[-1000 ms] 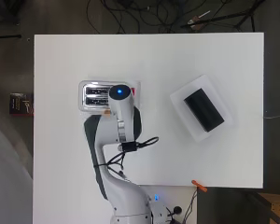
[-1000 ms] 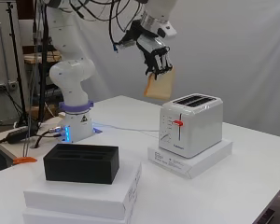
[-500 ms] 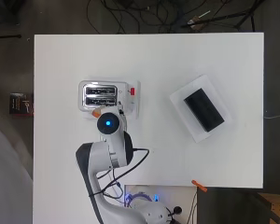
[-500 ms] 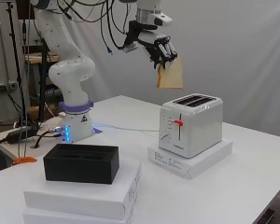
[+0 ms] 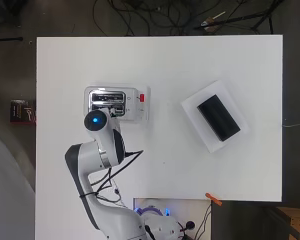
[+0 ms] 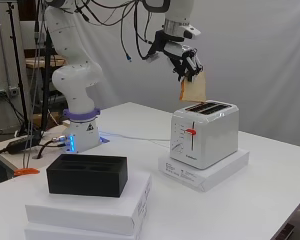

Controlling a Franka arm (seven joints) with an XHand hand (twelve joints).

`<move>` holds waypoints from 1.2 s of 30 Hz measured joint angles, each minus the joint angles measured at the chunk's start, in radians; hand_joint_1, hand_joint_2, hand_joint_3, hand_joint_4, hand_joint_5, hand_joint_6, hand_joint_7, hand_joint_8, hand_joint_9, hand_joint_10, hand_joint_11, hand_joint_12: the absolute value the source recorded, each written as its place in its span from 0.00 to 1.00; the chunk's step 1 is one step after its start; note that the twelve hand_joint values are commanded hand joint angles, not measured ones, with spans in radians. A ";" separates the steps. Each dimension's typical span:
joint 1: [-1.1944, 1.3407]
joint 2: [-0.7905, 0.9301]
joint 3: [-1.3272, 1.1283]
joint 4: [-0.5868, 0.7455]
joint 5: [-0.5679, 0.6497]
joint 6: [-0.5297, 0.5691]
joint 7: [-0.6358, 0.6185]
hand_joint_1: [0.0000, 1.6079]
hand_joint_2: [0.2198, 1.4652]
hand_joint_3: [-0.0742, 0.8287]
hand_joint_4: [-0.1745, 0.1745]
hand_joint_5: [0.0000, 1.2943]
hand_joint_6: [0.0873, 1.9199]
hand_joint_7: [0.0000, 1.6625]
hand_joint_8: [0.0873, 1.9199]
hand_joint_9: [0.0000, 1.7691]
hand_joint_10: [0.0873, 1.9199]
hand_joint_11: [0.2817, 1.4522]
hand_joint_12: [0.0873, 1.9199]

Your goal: Teleoperate dual arm-hand system to toast a bread

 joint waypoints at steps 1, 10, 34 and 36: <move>0.000 0.002 0.001 0.002 0.001 -0.008 -0.022 0.79 0.69 0.08 0.00 0.67 0.52 0.77 0.27 0.85 0.00 0.32 0.33; -0.015 -0.076 -0.030 -0.027 -0.002 0.013 -0.185 0.85 0.71 0.08 0.00 0.58 0.59 0.64 0.38 0.63 0.47 0.34 0.23; -0.048 0.232 -0.037 0.235 -0.060 -0.211 -0.186 0.85 0.72 0.08 0.00 0.56 0.62 0.64 0.38 0.62 0.46 0.41 0.05; -0.049 0.221 -0.038 0.241 -0.056 -0.216 -0.178 0.85 0.72 0.08 0.00 0.56 0.62 0.63 0.38 0.61 0.48 0.41 0.04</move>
